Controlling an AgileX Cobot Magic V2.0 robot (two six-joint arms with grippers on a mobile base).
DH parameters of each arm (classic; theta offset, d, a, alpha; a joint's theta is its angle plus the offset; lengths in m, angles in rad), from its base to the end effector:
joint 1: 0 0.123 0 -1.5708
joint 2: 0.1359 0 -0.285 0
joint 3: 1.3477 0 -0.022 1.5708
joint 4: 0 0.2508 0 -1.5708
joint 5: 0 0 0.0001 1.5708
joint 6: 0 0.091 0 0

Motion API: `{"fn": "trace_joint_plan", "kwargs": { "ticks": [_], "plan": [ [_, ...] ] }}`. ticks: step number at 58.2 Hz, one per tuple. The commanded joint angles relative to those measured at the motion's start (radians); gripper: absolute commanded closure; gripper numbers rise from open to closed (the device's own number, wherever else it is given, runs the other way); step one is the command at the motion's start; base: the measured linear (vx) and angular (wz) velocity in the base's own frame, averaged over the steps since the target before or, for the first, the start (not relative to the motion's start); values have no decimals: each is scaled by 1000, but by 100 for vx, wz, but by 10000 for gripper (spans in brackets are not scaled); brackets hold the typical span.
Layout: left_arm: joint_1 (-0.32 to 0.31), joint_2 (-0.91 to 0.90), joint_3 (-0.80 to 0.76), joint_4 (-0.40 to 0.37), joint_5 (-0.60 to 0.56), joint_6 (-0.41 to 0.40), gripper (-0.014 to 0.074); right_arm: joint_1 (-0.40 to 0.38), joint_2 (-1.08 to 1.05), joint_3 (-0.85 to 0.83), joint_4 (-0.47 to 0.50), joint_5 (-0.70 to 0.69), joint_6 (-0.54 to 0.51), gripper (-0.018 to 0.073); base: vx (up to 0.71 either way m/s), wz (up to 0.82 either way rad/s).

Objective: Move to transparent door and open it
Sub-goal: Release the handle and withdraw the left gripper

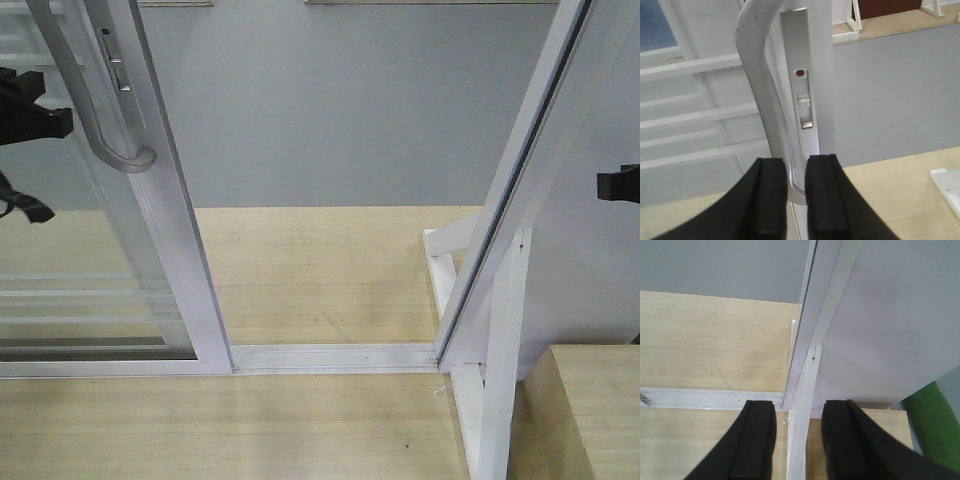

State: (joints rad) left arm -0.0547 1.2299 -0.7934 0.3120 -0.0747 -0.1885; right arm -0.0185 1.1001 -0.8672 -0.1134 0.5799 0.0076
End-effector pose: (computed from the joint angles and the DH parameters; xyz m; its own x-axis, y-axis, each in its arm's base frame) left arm 0.2721 -0.0170 0.3118 -0.2628 0.1369 -0.9551 0.1096 0.9877 0.1114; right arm 0.2256 -0.0098 0.3174 -0.6644 -0.0748 -0.7436 0.0070 0.9943 -0.1063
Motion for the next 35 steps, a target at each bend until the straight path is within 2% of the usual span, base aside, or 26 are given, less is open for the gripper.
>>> {"fn": "trace_joint_plan", "kwargs": {
  "ticks": [1, 10, 22, 35],
  "plan": [
    [-3, -126, 36, -3, -78, -11, 334, -4, -20, -29, -8, -68, -2, 227, 0, 0],
    [-3, -288, 133, -3, -79, -11, 334, -4, -20, -29, -8, -68, -2, 227, 0, 0],
    [-3, -452, 188, -4, -68, -11, 334, -4, -20, -29, -8, -68, -2, 227, 0, 0],
    [-3, -499, 194, -4, -63, -11, 334, -4, -20, -29, -8, -68, -2, 227, 0, 0]
  ]
}}
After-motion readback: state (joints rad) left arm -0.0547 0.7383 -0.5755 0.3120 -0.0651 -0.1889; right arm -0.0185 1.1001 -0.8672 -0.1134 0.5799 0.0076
